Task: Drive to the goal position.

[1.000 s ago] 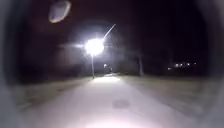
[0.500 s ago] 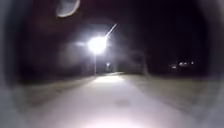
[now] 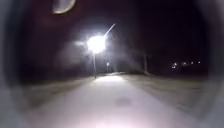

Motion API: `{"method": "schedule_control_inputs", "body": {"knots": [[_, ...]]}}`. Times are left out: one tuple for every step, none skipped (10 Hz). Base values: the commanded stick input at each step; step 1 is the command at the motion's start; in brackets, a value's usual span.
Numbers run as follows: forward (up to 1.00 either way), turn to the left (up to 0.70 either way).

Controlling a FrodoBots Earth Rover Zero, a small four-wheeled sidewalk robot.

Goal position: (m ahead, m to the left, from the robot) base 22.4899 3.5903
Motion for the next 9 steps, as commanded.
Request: {"method": "schedule_control_inputs", "body": {"knots": [[0.7,0.0],[0.7,0.0],[0.7,0.0],[0.7,0.0],[0.7,0.0],[0.7,0.0],[0.7,0.0],[0.7,0.0],[0.7,0.0]]}}
